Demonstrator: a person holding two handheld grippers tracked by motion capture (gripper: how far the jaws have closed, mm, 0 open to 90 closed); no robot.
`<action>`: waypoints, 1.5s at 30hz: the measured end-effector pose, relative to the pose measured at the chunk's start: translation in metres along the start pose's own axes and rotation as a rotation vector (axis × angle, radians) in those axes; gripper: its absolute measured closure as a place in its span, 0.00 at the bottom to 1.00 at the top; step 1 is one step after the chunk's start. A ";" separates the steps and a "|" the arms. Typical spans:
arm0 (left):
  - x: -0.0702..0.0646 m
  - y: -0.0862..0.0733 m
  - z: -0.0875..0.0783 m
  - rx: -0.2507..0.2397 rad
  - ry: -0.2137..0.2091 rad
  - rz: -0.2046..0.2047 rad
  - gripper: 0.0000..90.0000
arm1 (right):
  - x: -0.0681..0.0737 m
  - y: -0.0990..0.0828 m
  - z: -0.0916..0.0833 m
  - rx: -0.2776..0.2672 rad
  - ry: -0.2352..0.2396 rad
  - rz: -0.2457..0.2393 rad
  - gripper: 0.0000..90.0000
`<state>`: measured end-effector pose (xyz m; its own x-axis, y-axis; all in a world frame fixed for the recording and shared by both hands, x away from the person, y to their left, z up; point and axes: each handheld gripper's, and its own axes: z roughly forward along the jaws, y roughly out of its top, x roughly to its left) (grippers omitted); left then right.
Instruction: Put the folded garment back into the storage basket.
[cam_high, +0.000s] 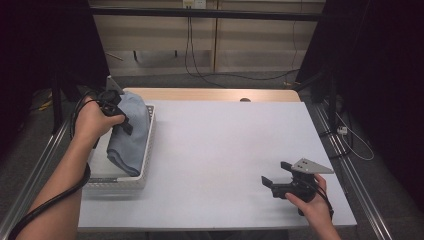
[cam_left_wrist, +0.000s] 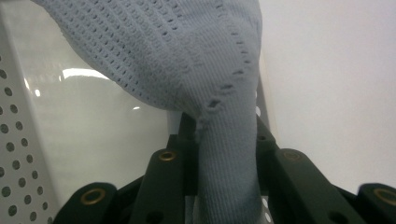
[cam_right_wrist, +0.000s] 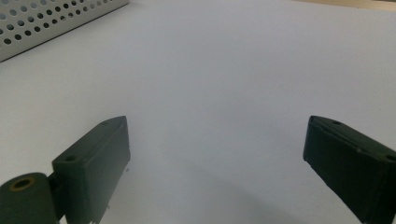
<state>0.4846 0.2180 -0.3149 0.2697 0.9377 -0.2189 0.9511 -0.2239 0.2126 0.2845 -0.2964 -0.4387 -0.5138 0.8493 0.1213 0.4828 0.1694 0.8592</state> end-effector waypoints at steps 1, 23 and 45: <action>0.000 0.000 0.000 0.006 0.000 0.004 0.82 | 0.000 0.000 0.000 -0.001 0.001 -0.001 0.08; -0.003 -0.006 0.004 0.022 -0.012 0.008 0.82 | 0.002 0.001 0.003 0.004 0.007 -0.003 0.08; -0.003 -0.015 0.003 0.038 -0.023 0.024 0.82 | 0.005 0.003 0.006 0.002 0.010 -0.015 0.08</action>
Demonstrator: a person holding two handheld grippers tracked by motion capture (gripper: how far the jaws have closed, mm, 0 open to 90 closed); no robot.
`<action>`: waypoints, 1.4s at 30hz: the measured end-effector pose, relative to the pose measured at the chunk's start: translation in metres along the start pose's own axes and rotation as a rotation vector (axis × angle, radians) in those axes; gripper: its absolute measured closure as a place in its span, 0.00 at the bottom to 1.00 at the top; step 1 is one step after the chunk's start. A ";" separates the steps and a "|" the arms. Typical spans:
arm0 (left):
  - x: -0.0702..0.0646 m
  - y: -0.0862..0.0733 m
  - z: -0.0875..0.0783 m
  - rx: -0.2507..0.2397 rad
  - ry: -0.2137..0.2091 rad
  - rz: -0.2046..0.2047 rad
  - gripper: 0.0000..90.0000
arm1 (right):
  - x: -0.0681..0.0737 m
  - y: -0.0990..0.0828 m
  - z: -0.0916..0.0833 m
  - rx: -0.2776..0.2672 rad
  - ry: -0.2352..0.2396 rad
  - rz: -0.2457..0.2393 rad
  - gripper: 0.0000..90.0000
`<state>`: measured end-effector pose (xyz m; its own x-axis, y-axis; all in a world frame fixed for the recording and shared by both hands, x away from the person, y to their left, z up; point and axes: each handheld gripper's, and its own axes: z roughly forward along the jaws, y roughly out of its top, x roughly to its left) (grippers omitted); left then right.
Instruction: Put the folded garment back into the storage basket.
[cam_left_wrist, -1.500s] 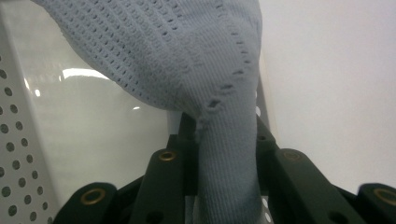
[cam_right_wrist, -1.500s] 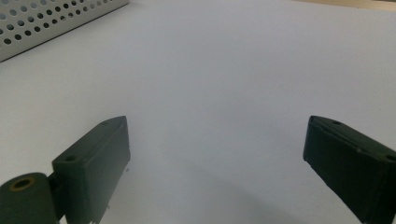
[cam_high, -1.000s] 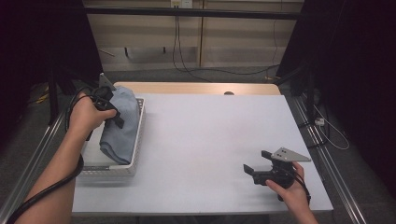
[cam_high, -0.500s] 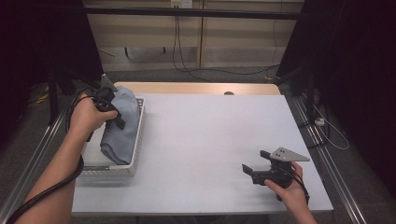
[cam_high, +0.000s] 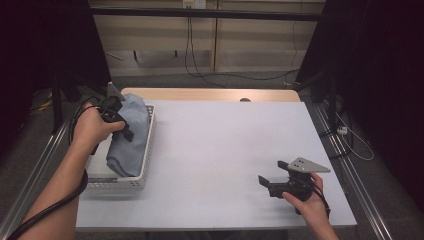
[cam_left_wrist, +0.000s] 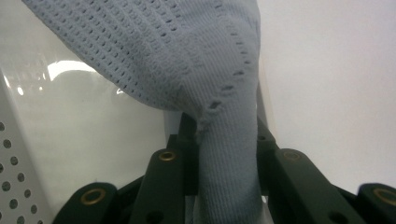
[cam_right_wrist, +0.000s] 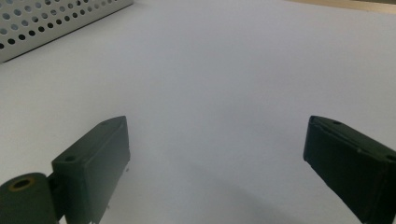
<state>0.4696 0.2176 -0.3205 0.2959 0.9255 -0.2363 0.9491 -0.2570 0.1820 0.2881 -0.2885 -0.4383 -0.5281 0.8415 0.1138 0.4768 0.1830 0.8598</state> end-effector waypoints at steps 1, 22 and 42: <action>0.000 -0.001 0.000 -0.004 -0.002 -0.005 0.82 | 0.000 0.000 0.000 0.000 0.001 0.000 0.08; 0.002 -0.009 0.002 -0.013 -0.036 -0.020 0.82 | 0.002 0.001 0.005 0.005 0.010 -0.005 0.08; 0.022 -0.015 0.009 -0.027 -0.048 -0.057 0.80 | 0.003 0.000 0.006 0.011 0.011 -0.004 0.08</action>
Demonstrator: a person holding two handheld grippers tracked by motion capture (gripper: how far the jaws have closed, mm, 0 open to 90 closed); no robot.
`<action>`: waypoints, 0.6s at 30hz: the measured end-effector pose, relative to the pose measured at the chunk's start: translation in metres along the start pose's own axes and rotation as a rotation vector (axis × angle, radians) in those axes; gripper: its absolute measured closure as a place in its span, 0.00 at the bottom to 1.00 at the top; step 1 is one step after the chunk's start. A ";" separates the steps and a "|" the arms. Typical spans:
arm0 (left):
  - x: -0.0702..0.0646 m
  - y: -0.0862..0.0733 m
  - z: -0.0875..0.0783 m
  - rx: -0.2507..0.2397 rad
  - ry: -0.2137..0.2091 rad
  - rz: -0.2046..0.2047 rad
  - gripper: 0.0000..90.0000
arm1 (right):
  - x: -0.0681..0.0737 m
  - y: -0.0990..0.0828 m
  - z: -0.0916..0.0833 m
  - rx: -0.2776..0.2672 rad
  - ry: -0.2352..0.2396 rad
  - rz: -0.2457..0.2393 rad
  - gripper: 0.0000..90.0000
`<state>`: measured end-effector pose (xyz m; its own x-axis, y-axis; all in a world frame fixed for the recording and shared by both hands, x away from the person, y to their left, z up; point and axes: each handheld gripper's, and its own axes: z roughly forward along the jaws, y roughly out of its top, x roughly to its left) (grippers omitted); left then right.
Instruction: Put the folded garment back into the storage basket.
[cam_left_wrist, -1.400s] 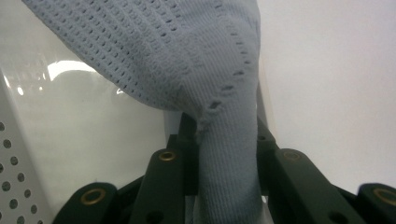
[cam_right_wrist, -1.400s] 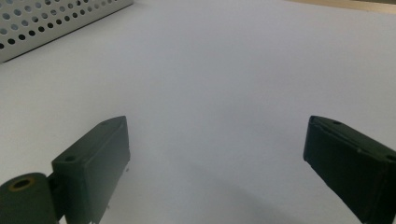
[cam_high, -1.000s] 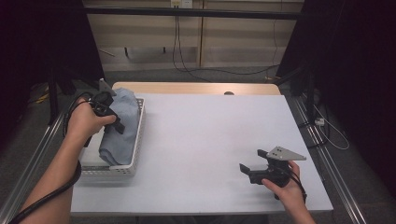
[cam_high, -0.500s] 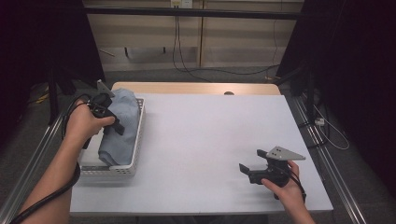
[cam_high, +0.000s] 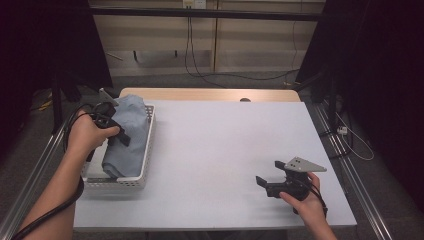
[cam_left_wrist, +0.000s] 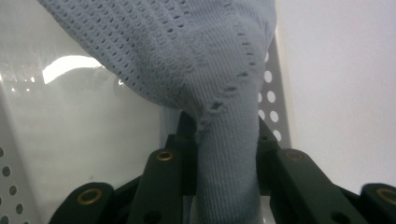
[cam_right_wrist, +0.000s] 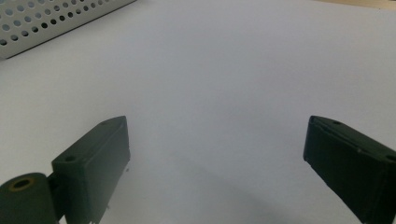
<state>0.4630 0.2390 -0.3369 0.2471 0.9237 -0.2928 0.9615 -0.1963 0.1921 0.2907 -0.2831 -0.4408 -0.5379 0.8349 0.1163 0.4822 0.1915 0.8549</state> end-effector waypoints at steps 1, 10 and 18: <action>0.001 -0.001 0.000 -0.008 -0.001 -0.007 0.79 | 0.000 0.000 0.000 -0.001 0.000 0.001 0.08; 0.015 -0.005 -0.001 -0.037 0.002 -0.031 0.67 | 0.000 0.000 -0.001 -0.002 -0.003 0.004 0.08; 0.022 -0.004 -0.010 -0.094 0.048 -0.039 0.50 | 0.001 0.000 0.000 0.003 -0.003 0.002 0.08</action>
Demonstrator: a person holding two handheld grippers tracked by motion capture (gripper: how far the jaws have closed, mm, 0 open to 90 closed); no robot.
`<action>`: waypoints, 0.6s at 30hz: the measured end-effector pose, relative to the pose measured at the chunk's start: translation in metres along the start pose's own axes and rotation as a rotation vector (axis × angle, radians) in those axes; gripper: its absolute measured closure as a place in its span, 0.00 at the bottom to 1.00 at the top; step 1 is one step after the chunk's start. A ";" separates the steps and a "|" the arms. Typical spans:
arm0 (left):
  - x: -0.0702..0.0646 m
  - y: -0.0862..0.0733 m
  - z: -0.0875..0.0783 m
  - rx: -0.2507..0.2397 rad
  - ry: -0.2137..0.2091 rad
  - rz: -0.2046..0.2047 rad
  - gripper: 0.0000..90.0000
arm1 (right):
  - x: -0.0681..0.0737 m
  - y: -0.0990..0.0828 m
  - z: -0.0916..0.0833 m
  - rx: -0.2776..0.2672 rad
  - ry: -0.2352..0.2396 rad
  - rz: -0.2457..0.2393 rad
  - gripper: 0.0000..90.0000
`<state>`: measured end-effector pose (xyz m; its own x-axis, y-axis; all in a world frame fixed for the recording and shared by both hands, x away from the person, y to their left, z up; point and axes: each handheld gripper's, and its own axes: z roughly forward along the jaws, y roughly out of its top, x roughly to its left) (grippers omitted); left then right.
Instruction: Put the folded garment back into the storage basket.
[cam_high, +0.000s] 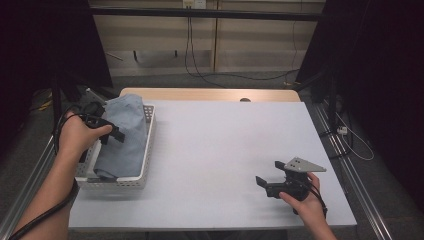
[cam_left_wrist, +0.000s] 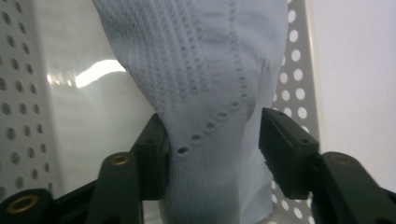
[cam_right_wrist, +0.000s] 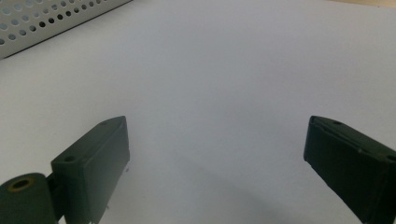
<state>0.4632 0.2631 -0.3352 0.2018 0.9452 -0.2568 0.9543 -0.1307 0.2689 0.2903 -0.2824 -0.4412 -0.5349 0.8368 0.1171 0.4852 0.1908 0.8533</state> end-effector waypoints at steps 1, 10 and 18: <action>0.000 0.000 0.000 0.000 0.000 0.000 0.49 | 0.000 0.000 0.000 0.000 0.000 0.000 0.08; 0.000 0.007 -0.010 -0.097 0.043 0.018 0.40 | 0.000 0.000 -0.001 -0.005 -0.002 -0.002 0.07; -0.001 0.011 0.004 -0.130 0.033 0.047 0.46 | 0.001 0.001 0.000 -0.004 0.002 -0.003 0.07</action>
<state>0.4747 0.2592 -0.3353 0.2359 0.9487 -0.2107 0.9068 -0.1369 0.3986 0.2899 -0.2817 -0.4405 -0.5377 0.8352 0.1156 0.4806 0.1910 0.8559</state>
